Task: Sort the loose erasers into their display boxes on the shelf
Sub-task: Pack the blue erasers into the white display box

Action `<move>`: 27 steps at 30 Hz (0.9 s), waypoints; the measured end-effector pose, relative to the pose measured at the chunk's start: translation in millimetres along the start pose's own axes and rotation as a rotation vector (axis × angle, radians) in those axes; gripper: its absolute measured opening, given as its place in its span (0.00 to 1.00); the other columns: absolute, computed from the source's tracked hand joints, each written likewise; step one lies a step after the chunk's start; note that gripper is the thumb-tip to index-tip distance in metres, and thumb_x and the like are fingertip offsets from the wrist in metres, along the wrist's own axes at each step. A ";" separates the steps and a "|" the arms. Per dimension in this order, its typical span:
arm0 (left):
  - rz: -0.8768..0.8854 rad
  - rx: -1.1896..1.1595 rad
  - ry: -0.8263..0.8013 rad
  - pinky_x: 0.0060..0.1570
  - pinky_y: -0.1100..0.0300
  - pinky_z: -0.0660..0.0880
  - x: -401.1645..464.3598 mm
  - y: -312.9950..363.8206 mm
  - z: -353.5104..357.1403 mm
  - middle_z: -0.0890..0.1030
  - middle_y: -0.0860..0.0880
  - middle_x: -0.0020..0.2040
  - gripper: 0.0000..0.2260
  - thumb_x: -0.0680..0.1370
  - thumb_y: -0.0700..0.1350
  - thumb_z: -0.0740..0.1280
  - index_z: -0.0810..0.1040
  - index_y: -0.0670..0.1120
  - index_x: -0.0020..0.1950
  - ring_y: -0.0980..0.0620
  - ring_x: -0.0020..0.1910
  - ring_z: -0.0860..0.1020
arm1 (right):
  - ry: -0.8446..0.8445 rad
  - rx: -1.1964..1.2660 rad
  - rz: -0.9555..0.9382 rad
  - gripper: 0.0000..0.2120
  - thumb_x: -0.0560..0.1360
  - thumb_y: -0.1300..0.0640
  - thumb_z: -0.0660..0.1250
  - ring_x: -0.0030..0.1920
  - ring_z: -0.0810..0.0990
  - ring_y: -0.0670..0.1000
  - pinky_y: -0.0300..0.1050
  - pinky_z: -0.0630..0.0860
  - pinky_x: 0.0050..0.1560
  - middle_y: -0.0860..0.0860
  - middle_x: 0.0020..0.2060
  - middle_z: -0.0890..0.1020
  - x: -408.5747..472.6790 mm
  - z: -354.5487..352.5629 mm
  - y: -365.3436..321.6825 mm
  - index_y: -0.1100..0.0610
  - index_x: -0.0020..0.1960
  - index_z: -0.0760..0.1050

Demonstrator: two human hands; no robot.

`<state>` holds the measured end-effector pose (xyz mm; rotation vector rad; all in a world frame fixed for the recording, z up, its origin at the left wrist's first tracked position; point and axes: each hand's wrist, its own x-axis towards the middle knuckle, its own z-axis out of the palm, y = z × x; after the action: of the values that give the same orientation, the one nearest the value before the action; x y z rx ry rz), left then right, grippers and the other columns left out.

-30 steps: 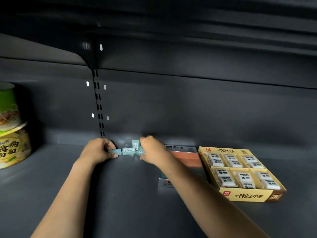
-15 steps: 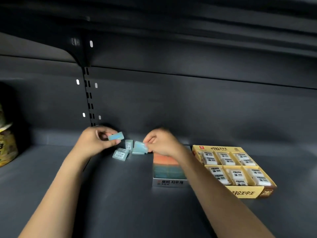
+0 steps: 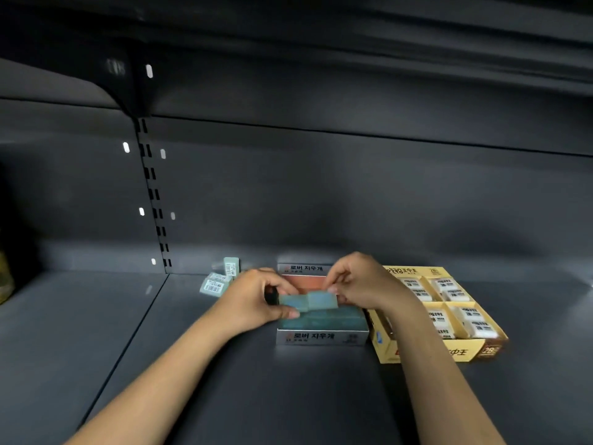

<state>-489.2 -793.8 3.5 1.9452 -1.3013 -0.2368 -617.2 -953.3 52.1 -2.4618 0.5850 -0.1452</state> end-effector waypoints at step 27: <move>-0.056 0.062 0.068 0.53 0.63 0.71 3.0 -8.6 10.6 0.77 0.61 0.38 0.12 0.65 0.47 0.77 0.75 0.61 0.33 0.61 0.44 0.76 | 0.000 -0.139 -0.097 0.14 0.66 0.58 0.76 0.36 0.74 0.41 0.36 0.66 0.36 0.43 0.36 0.75 3.5 30.2 9.2 0.47 0.39 0.72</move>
<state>-487.3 -800.0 -8.9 2.0261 -1.2240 -0.1583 -610.4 -945.5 22.1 -2.6266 0.4910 -0.1474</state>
